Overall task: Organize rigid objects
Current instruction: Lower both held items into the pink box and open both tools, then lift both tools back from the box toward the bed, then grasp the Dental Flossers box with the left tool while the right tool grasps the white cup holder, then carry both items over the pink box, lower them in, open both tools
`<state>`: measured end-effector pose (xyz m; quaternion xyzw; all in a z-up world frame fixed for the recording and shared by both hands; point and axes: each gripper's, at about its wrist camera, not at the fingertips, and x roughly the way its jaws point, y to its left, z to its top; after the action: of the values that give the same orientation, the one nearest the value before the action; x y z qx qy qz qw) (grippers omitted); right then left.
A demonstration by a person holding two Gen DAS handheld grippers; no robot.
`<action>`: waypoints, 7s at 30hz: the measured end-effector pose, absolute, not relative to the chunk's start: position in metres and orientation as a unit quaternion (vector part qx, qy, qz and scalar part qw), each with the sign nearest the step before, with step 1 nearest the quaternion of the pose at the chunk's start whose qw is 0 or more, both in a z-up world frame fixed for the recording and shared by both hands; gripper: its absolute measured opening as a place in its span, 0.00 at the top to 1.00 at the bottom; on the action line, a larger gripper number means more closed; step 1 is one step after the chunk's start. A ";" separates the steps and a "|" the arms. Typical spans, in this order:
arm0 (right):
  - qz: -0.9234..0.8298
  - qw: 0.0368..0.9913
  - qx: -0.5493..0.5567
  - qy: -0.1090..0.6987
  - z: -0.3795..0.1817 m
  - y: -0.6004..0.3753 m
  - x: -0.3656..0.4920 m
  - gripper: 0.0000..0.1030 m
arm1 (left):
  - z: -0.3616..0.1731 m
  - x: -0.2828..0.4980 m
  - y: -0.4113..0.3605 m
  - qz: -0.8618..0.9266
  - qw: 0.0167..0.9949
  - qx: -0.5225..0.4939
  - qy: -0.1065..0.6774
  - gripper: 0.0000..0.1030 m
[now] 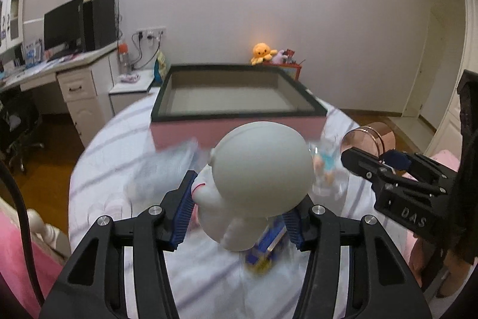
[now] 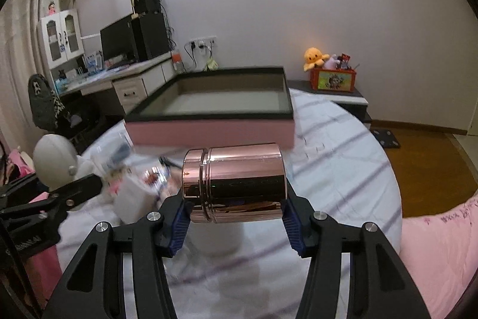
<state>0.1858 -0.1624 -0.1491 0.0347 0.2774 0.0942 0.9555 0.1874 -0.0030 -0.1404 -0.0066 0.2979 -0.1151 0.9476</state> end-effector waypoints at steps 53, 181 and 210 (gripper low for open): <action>0.079 0.975 0.042 0.202 -0.047 -0.133 0.213 0.13 | -0.051 0.198 0.030 -0.030 0.980 -0.002 0.197 0.00; 0.098 0.909 0.064 0.399 -0.176 -0.192 0.183 0.49 | -0.156 0.211 0.049 -0.056 0.947 0.000 0.317 0.08; 0.118 0.955 0.031 0.269 -0.073 -0.142 0.311 0.49 | -0.089 0.348 0.009 -0.056 0.952 0.057 0.296 0.08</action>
<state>0.3107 -0.1417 -0.0731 0.0310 0.2690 0.1182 0.9554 0.3484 0.0089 -0.0888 0.0565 0.2956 -0.0565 0.9520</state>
